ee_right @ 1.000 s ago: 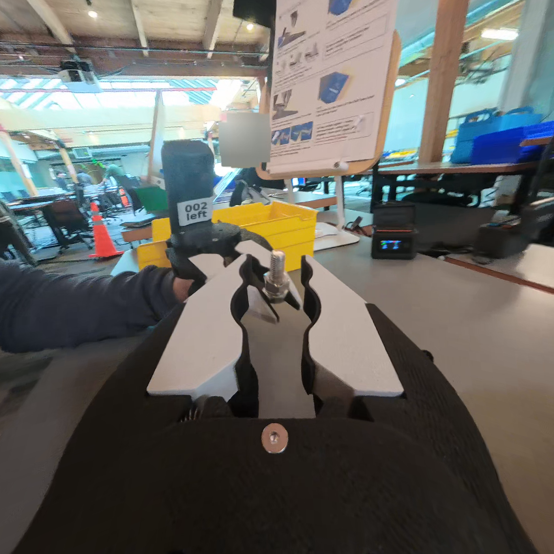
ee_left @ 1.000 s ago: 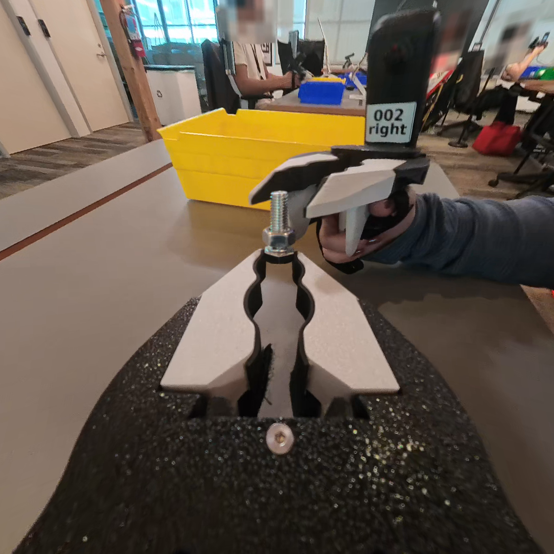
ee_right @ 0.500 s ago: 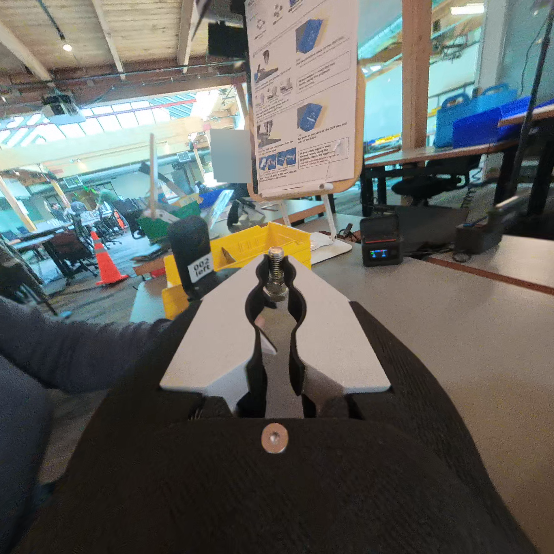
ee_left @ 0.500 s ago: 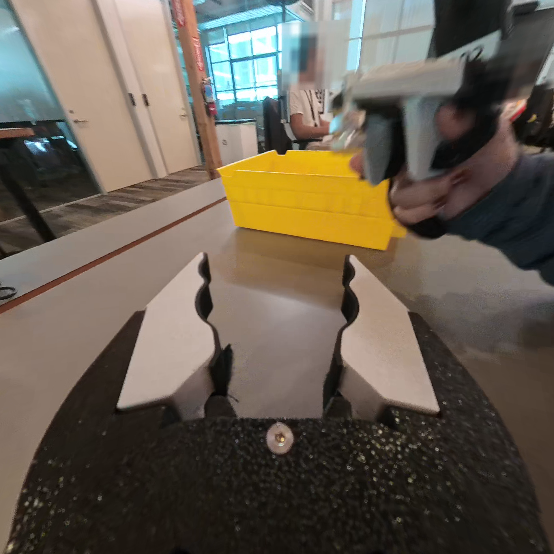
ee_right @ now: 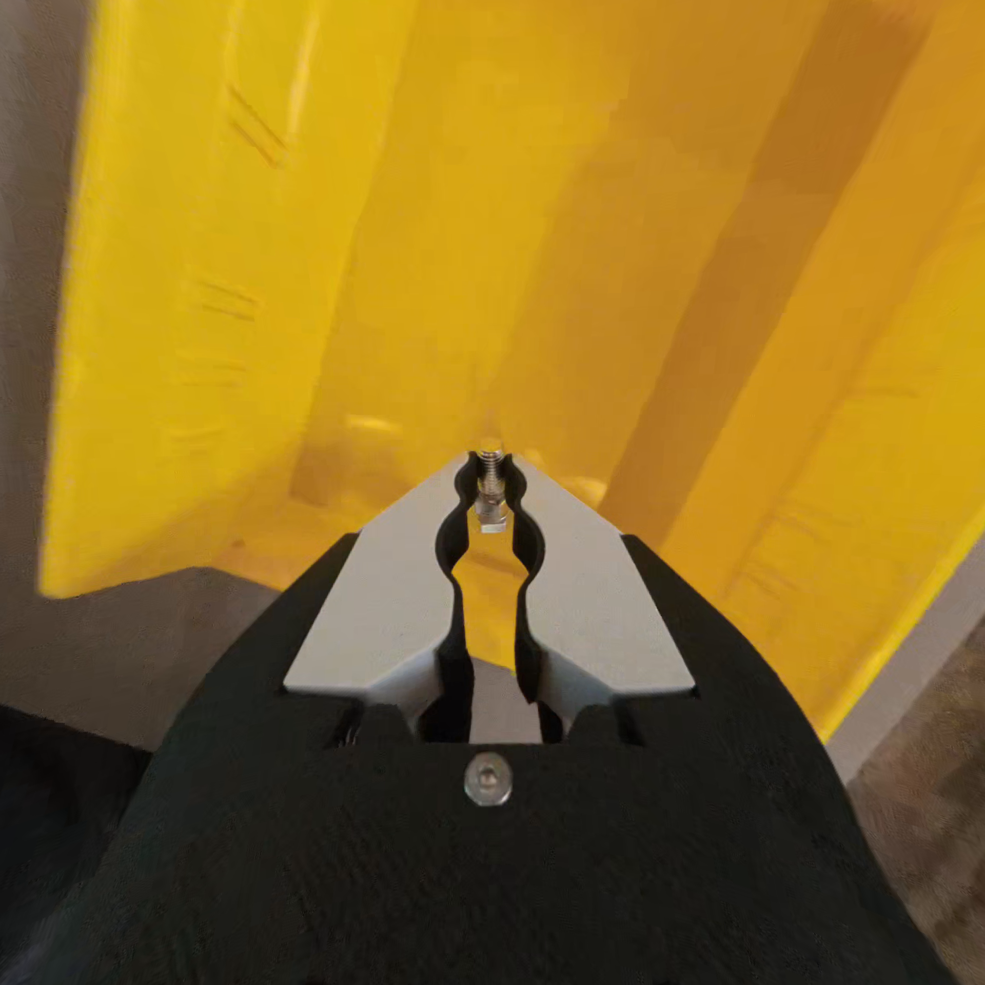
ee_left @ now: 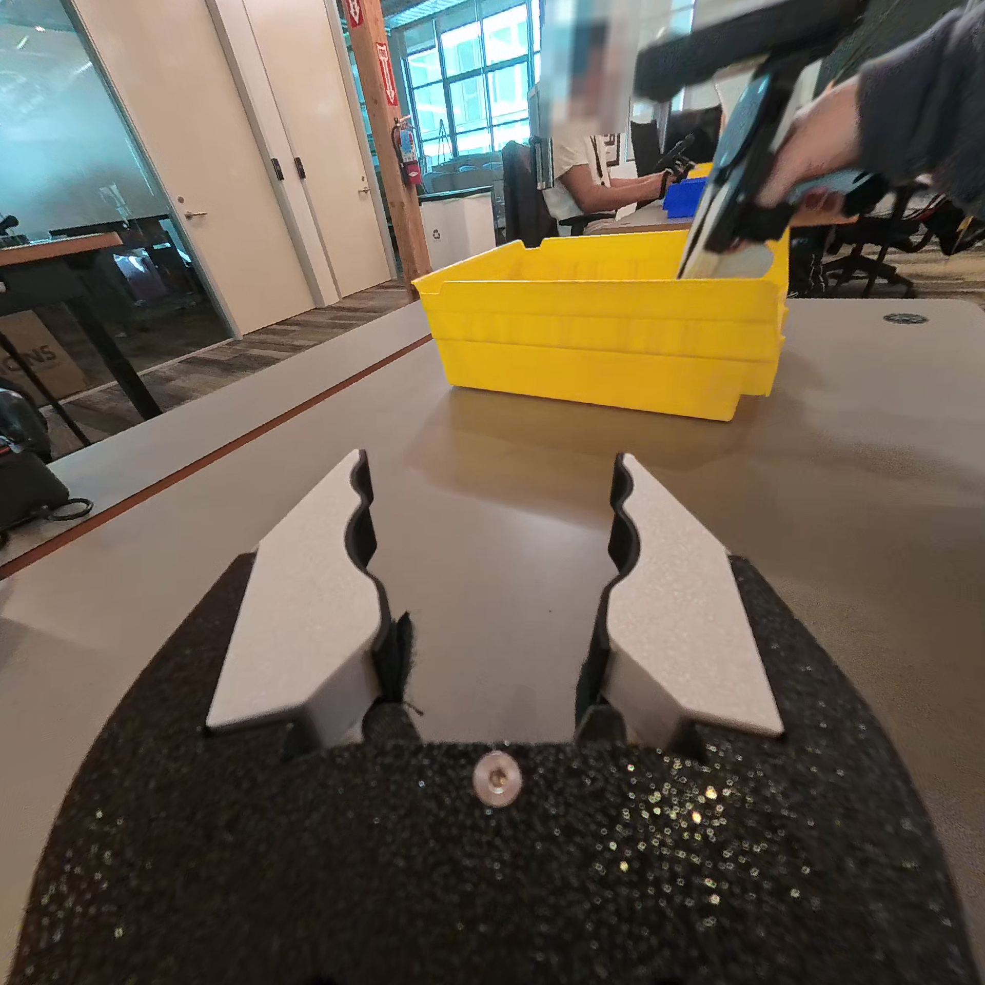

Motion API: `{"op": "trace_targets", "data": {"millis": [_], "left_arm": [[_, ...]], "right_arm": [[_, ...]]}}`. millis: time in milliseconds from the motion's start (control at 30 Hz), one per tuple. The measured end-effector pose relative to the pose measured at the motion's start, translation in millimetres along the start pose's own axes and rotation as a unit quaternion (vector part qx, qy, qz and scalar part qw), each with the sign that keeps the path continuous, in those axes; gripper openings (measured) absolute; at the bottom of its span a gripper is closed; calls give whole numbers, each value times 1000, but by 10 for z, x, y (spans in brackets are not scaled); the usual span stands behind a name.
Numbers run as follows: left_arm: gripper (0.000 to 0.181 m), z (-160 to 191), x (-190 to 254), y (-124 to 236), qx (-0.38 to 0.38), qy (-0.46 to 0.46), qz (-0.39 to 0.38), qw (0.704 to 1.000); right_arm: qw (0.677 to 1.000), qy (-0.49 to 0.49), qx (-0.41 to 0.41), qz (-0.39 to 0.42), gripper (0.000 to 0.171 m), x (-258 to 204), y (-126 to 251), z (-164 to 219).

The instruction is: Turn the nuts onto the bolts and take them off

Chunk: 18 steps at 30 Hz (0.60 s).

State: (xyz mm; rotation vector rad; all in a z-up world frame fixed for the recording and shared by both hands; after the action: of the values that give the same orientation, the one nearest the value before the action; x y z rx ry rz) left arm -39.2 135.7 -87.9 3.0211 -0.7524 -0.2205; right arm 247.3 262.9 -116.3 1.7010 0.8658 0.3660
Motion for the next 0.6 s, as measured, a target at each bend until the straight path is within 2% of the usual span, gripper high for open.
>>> {"op": "trace_targets", "data": {"millis": [67, 133, 200, 267, 333, 400, 433, 533, 600], "left_arm": [[90, 22, -1, -6, -6, 4, 0, 1000], [91, 31, -10, -5, -9, 10, 0, 1000], [93, 36, -29, -4, -10, 13, -4, 1000], [94, 32, -45, -1, -9, 13, -8, 1000], [94, 20, -50, 3, -6, 13, -12, 1000], [93, -17, -26, 8, -1, 10, -12, 1000], [93, -52, 4, 16, 3, 6, -9, 1000], [88, -217, 142, 65, 24, -25, -3, 999], [85, -376, 230, 133, 38, -41, -4, 998]], "right_arm": [[999, -7, -54, 6, 8, 95, -185, 96], [998, -17, -58, -3, 12, 95, -273, 97], [999, -16, -16, 26, 20, 107, -157, 6], [990, 44, 92, 97, 13, 85, 179, -254], [948, 110, 231, 189, 11, -59, 657, -534], [888, 203, 358, 207, 18, -582, 1004, -757], [846, 248, 426, 204, 19, -910, 1125, -855], [722, 314, 598, 152, 17, -1788, 1148, -1038], [672, 317, 658, 122, 17, -2129, 874, -1126]]}}
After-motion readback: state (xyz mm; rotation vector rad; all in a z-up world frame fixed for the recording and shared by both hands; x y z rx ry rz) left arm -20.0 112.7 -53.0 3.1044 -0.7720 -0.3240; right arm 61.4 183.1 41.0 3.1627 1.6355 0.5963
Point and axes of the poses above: each gripper's, where its closed fingertips meet, y back along the fingers, z out of its underside, x = y × z across the jaws, the point moved 2 cm from there along y, back along the fingers, and after that the axes turned 9 degrees about -z, right-handed, at the moved point
